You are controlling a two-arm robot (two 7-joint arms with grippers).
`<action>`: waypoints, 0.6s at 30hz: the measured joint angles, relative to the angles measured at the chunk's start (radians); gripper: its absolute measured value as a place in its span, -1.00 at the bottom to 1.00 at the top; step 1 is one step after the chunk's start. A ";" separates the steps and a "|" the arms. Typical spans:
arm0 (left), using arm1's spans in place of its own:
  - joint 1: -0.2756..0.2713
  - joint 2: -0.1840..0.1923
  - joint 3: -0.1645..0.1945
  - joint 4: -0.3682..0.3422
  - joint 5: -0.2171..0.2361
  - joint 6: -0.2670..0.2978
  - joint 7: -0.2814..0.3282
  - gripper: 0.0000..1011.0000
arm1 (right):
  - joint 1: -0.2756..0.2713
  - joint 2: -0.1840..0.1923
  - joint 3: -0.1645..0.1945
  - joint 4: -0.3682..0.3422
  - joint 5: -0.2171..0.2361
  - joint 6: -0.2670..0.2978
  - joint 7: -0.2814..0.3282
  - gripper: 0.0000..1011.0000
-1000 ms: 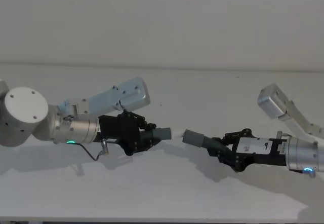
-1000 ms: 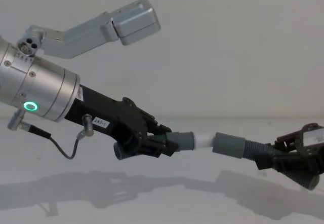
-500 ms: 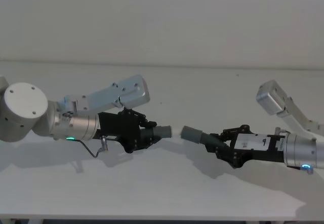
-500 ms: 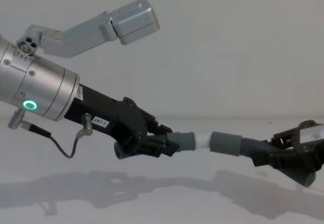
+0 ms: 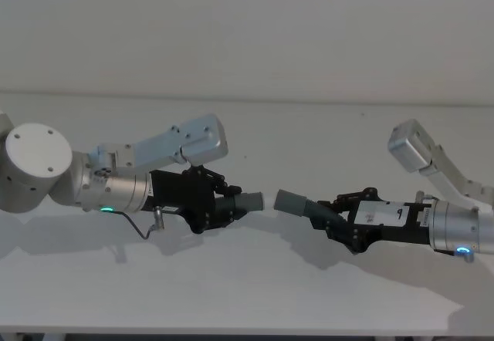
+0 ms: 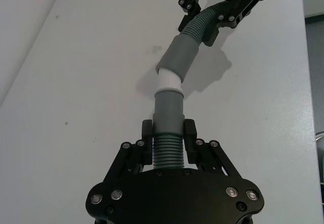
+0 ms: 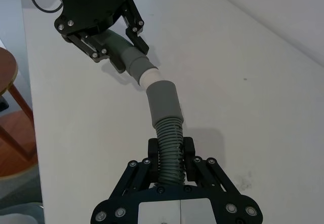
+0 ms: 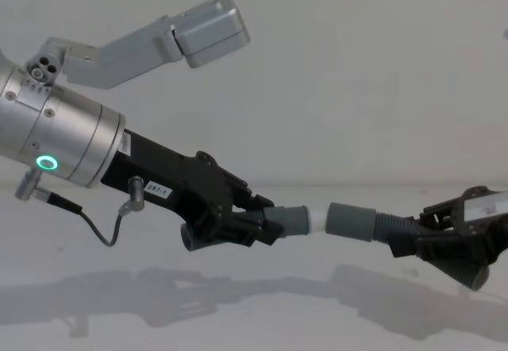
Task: Use both hands to pick up one end of the pipe from the table, align the ends, and insert them.
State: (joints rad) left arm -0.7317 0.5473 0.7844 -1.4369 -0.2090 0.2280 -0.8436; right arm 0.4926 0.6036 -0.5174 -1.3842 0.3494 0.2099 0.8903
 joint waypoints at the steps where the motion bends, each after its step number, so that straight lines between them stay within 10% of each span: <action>1: -0.001 0.000 0.001 0.000 -0.001 -0.001 -0.001 -0.30 | 0.002 -0.001 -0.002 0.003 0.001 -0.002 0.001 -0.44; 18: -0.012 0.005 0.016 0.008 -0.017 -0.020 -0.015 -0.30 | 0.018 -0.008 -0.022 0.020 0.013 -0.019 0.013 -0.44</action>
State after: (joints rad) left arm -0.7441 0.5521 0.7999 -1.4291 -0.2263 0.2085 -0.8587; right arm 0.5104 0.5958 -0.5390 -1.3640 0.3628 0.1906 0.9036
